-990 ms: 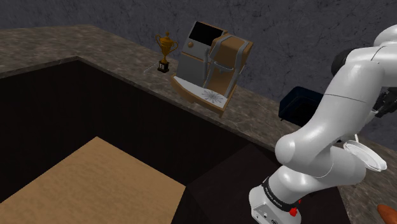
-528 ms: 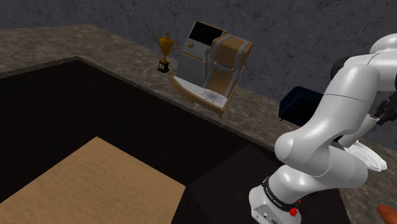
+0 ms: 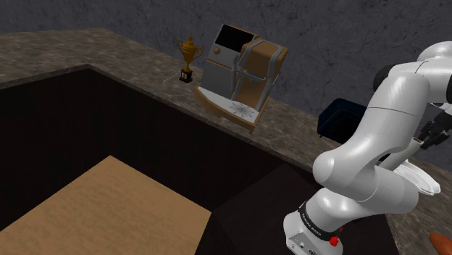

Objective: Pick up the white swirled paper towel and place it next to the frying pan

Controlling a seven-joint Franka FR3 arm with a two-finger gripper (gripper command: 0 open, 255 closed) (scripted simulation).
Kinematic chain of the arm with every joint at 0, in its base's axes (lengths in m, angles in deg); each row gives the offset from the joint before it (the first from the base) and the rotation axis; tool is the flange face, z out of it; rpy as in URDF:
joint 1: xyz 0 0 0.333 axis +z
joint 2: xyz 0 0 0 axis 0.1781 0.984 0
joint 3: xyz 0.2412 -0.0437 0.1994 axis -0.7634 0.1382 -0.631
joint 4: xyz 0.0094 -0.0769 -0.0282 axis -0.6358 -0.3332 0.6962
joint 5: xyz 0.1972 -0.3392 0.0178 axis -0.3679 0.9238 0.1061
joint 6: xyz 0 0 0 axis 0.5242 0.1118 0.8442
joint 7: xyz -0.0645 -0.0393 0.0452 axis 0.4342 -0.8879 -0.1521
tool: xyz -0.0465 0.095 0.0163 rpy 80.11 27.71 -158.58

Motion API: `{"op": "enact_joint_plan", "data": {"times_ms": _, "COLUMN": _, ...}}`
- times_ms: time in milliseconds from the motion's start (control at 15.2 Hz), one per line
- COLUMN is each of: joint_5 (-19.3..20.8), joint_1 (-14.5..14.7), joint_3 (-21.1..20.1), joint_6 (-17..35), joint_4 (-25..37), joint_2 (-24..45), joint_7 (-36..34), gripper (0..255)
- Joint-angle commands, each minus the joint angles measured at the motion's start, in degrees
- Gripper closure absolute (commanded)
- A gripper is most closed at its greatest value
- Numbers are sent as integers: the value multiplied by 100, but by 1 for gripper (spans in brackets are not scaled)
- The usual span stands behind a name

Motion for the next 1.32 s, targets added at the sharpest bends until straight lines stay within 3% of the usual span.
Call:
{"op": "enact_joint_plan", "data": {"times_ms": 0, "joint_5": -21, "joint_1": 34, "joint_3": -12, "joint_6": 129, "joint_4": -127, "joint_2": 14, "joint_7": 12, "gripper": 255}}
{"op": "enact_joint_plan", "data": {"times_ms": 528, "joint_5": -176, "joint_1": 60, "joint_3": -120, "joint_6": 629, "joint_4": -551, "joint_2": 162, "joint_7": 109, "gripper": 255}}
{"op": "enact_joint_plan", "data": {"times_ms": 1056, "joint_5": -179, "joint_1": 62, "joint_3": -116, "joint_6": 628, "joint_4": -551, "joint_2": 164, "joint_7": 111, "gripper": 255}}
{"op": "enact_joint_plan", "data": {"times_ms": 1122, "joint_5": -190, "joint_1": 35, "joint_3": -127, "joint_6": 619, "joint_4": -524, "joint_2": 183, "joint_7": 120, "gripper": 0}}
{"op": "enact_joint_plan", "data": {"times_ms": 1254, "joint_5": -193, "joint_1": 23, "joint_3": -131, "joint_6": 602, "joint_4": -499, "joint_2": 190, "joint_7": 119, "gripper": 0}}
